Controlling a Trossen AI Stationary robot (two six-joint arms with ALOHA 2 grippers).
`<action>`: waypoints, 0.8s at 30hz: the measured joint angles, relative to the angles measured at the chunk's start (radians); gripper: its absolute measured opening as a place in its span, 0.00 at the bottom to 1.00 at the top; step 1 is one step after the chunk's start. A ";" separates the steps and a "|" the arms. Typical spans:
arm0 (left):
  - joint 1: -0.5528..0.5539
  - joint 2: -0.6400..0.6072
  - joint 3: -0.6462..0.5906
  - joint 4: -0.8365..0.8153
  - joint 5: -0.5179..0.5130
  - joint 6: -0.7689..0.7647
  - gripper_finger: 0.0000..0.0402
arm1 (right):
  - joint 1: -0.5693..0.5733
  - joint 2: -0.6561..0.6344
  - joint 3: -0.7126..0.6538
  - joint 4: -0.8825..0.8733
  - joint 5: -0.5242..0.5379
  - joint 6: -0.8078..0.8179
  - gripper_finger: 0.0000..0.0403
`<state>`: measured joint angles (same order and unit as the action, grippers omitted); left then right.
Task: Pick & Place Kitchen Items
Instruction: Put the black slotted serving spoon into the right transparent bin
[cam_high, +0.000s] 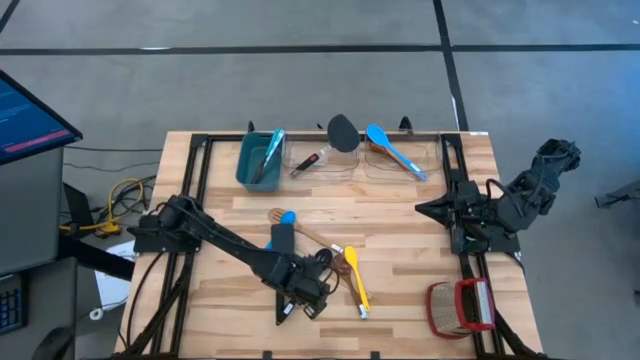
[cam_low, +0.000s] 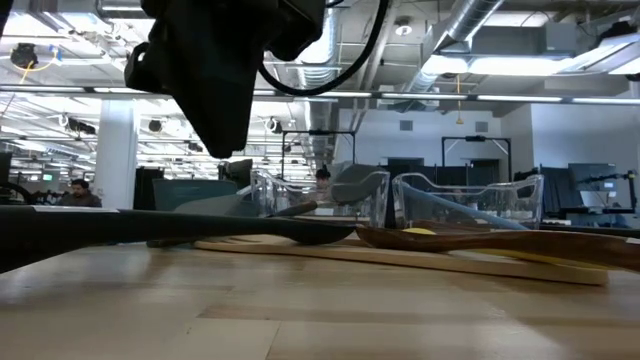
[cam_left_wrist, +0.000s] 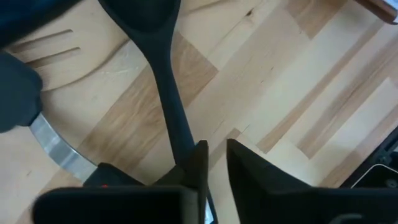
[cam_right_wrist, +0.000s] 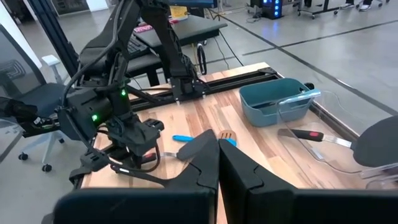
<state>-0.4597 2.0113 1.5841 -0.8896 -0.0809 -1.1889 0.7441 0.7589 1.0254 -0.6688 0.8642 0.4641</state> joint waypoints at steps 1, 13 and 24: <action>0.000 0.000 0.000 0.001 -0.001 0.000 0.14 | 0.000 0.000 0.000 -0.006 0.000 0.000 0.00; 0.001 0.005 -0.088 0.039 0.000 -0.047 0.39 | 0.000 0.000 0.000 -0.009 0.000 0.000 0.00; 0.001 0.005 -0.196 0.217 0.000 -0.054 0.40 | 0.000 0.000 0.000 -0.007 0.000 0.000 0.00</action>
<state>-0.4587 2.0163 1.3881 -0.6727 -0.0811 -1.2432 0.7441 0.7586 1.0252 -0.6763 0.8642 0.4637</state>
